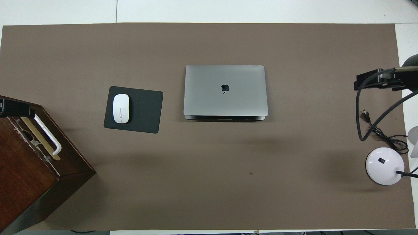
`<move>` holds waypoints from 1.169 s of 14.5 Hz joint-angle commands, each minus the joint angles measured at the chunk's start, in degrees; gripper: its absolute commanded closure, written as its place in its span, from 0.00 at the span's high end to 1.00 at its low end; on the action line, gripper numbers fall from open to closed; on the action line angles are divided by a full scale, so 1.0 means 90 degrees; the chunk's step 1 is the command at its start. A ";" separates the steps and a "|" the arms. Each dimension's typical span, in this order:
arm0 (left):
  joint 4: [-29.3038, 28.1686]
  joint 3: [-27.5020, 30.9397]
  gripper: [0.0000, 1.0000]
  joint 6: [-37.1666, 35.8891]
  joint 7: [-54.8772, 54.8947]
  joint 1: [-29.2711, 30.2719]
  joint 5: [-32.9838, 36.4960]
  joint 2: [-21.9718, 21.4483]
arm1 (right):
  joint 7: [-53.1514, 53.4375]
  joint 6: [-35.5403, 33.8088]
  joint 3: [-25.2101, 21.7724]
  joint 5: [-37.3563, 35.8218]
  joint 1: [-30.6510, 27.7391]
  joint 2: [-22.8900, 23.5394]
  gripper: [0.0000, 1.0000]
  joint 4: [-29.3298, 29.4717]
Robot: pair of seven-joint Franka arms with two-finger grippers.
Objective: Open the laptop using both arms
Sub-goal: 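Move the right arm in from rest toward the silver laptop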
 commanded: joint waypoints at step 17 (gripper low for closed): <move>-0.0121 -0.0124 0.85 0.0548 -0.0515 -0.0006 0.0094 -0.0024 | 0.3177 0.2198 0.0795 0.0850 0.0612 0.0912 1.00 0.0295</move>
